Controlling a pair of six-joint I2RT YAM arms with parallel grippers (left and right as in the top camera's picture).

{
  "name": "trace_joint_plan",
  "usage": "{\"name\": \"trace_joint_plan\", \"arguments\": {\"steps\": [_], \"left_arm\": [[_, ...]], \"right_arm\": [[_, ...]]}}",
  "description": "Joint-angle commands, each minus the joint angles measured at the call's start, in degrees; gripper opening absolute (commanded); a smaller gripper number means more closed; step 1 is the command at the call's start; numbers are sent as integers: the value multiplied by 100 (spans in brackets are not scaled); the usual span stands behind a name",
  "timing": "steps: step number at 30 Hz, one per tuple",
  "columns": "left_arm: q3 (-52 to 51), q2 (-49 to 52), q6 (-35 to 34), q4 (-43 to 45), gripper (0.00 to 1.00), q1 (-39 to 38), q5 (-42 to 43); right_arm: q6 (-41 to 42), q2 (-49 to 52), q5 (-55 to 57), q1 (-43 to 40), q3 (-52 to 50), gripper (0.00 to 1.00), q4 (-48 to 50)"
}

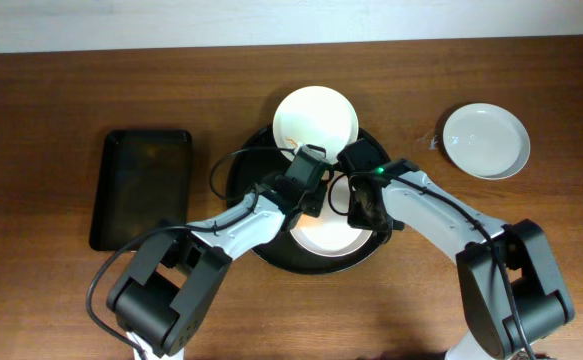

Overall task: Clean dirty plates on tray and stack at the side
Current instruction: 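Scrub the pink plate with the sponge while the right gripper holds it, then lift the sponge away left and raise the pink plate with the right gripper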

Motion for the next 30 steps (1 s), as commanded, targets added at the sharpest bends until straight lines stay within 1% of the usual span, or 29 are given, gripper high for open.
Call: {"name": "trace_joint_plan", "arguments": {"steps": [1,7,11,15,18,20,23,26,30], "left_arm": [[229,-2,195,-221,0,175,-850],[267,-592,197,-245,0,175,-1360],[269,-1241,195,-393,0,175,-1840],[269,-1770,190,-507,0,192,-1860],[269,-2194,188,-577,0,219,-1858],[269,-2476,136,-691,0,275,-1799],[269,-2710,-22,-927,0,396,-1419],[269,-2798,-166,-1290,0,662,-527],[269,-2796,-225,-1770,0,1071,490]], "right_arm": [[-57,-81,83,24,-79,4,-90],[-57,-81,83,24,-79,4,-92],[-107,-83,87,24,-76,4,-85],[-326,-87,144,24,50,4,-103],[-361,-87,238,24,352,4,-356],[-584,-87,284,24,638,4,-595],[-667,-87,553,24,1115,4,-1054],[-772,-87,1099,26,1775,4,-1720],[-1005,-87,1279,24,2448,4,-2347]]}}
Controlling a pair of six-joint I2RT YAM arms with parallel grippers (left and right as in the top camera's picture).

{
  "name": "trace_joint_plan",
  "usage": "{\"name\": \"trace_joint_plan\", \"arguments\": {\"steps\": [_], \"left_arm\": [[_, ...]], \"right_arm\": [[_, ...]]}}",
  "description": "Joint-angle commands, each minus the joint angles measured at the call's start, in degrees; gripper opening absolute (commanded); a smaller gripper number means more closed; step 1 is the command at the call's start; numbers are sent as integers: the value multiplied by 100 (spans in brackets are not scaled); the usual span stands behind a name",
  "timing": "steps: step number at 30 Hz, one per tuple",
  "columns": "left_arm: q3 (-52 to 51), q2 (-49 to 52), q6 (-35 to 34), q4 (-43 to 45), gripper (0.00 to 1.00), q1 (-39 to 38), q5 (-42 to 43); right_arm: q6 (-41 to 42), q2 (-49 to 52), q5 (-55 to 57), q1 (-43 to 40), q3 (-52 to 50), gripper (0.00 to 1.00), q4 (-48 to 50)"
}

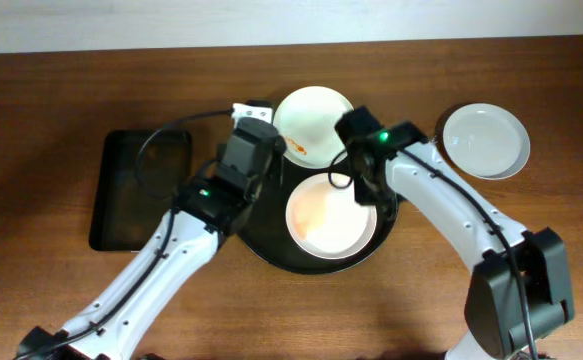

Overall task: Clean dirty plates on tray and stack at the side
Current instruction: 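Lift the sponge away left and raise the pink plate with the right gripper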

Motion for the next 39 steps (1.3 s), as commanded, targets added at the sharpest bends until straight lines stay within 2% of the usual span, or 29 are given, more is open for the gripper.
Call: {"name": "trace_joint_plan", "arguments": {"steps": [1,4,9,14,23,35,38,39], "left_arm": [[81,-90,-146,-341,0,420,1412],[81,-85,-144,-723,0,621,1738],[79,-85,-140,-1158,0,754,1718],[74,-85,-118,-1246,0,752,1716],[74,-85,-120,-1248,0,752,1718],[74,-85,-120,-1248,0,752,1718],[74,-85,-120,-1250,0,752,1718],[74,-85,-120,-1250,0,752,1718]], "right_arm": [[-240,-87,435,20,538,4,-348],[-240,-76,227,-20,509,6,-343],[-730,-66,-734,-369,-151,30,304],[-1139,-63,-1875,-859,-876,40,1067],[-1139,-44,-2079,-903,-1801,41,2017],[-1134,-42,-2507,-896,-2387,40,2944],[-1113,-33,-2507,-896,-2592,40,3217],[-1110,-31,-2507,-896,-2673,36,3338]]}}
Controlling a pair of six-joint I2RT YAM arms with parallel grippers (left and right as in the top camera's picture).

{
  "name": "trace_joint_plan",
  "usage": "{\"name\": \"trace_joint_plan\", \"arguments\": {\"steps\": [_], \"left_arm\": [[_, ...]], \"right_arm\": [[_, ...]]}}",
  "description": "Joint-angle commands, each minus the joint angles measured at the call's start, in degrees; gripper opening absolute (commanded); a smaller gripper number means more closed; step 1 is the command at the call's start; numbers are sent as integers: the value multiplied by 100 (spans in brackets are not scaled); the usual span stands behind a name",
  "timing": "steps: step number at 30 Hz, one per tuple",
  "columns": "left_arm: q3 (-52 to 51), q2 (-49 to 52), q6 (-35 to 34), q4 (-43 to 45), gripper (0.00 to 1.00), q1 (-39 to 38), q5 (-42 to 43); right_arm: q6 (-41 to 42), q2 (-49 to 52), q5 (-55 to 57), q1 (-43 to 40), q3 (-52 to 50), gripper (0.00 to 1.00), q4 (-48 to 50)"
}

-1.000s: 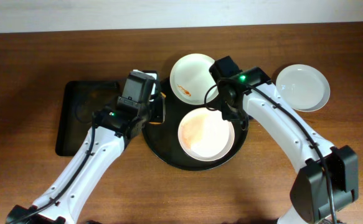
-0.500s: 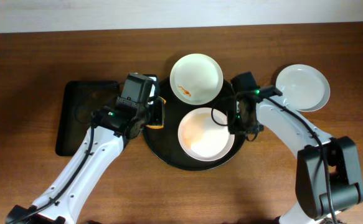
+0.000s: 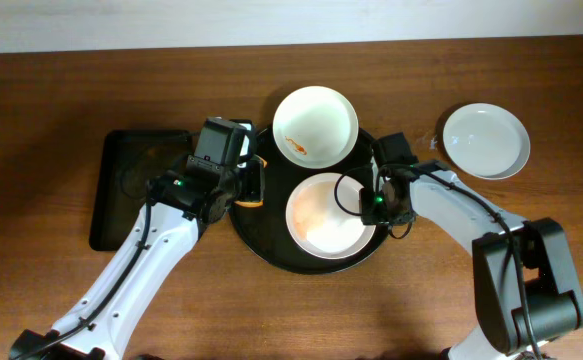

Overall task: Clean dirty plates on tray and stack at the side
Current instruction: 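Lift the sponge away left and raise the pink plate with the right gripper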

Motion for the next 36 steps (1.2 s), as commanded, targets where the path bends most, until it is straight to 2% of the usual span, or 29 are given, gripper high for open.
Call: {"name": "trace_joint_plan", "arguments": {"steps": [1,2,4,10,17,21,28,33,36], "left_arm": [[72,-85,-33,20,0,24,63],[72,-85,-33,17,0,24,63],[72,-85,-33,20,0,24,61],[72,-85,-31,20,0,24,63],[72,-85,-33,15,0,24,63],[72,-85,-33,11,0,24,63],[31,-85,-33,-72,0,24,66],[-48,-74,-33,-111,0,24,66],[-83,-74,-33,-109,0,24,66]], "right_arm": [[9,26,-98,26,-297,27,299],[9,26,-96,24,-302,16,319],[9,24,-94,24,-282,4,382],[4,-4,151,24,173,4,39],[-127,-42,1139,26,1856,4,-1740],[-127,-42,1589,129,2568,4,-2420],[-122,-42,3233,922,3560,4,-3370],[-101,-28,5023,1707,3567,4,-3602],[-103,-28,5713,1985,3567,4,-3609]]}}
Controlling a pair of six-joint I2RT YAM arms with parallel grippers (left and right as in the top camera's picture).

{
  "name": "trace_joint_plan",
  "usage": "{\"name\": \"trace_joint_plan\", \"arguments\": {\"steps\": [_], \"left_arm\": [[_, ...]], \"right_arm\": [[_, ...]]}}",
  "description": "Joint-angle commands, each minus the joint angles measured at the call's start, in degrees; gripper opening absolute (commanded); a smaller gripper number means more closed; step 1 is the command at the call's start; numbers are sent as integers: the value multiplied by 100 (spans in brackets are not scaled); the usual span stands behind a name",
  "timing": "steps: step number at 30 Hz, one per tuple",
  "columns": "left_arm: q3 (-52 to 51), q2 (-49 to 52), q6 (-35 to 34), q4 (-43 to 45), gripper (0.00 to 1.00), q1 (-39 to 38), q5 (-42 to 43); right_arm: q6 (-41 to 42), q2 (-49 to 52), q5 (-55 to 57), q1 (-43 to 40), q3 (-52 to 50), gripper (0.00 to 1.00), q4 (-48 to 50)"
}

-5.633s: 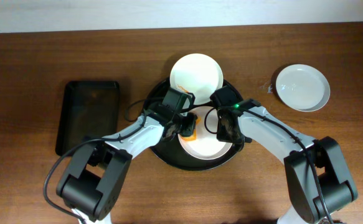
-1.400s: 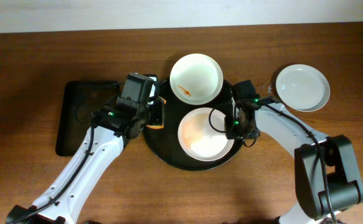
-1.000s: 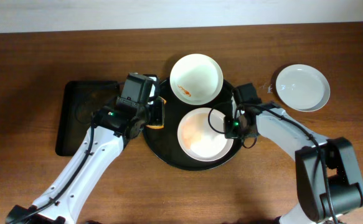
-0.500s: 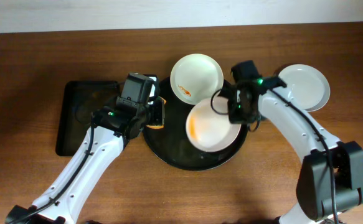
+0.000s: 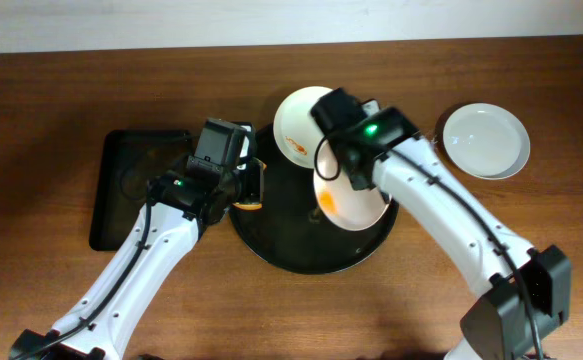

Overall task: Clean dirty plates on tray and stack at the side
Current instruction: 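Lift the sponge away left and raise the pink plate with the right gripper, then carry the pink plate right and stack it on the green plate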

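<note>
A white plate [image 5: 356,200] with an orange smear hangs tilted over the round black tray [image 5: 291,245]. My right gripper [image 5: 343,150] is shut on its far rim. A second white plate [image 5: 296,120], with an orange stain, rests at the tray's far edge and is partly hidden by the right arm. My left gripper [image 5: 251,185] sits at the tray's left edge, shut on what looks like an orange sponge [image 5: 247,204]. A clean white plate [image 5: 484,140] lies on the table at the right.
A black rectangular tray [image 5: 136,190] lies at the left, with the left arm crossing its near corner. The wooden table's far edge runs along the top of the view.
The near plate lay flat in the round tray with my right gripper at its right rim. Now it is raised and tilted, held by its far rim. My left arm has not moved.
Both grippers were together over the near plate in the tray. Then my left gripper was back by the far plate's left side, and my right at the near plate's far rim. Then the left rested at the tray's left edge, and now the right holds the plate up.
</note>
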Motion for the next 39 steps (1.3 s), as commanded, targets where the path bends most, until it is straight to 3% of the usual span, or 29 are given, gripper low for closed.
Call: {"name": "trace_joint_plan", "arguments": {"steps": [1,8,11,23,39], "left_arm": [[-72,-74,-35,-4,0,24,61],[-76,-74,-35,-4,0,24,61],[-76,-74,-35,20,0,24,61],[-76,-74,-37,129,0,24,63],[-76,-74,-37,129,0,24,66]], "right_arm": [[46,-11,1550,317,114,4,-17],[57,15,2155,420,114,4,-328],[619,22,2605,557,111,4,-365],[190,111,2815,782,72,4,-70],[546,118,2848,848,72,4,-142]]}}
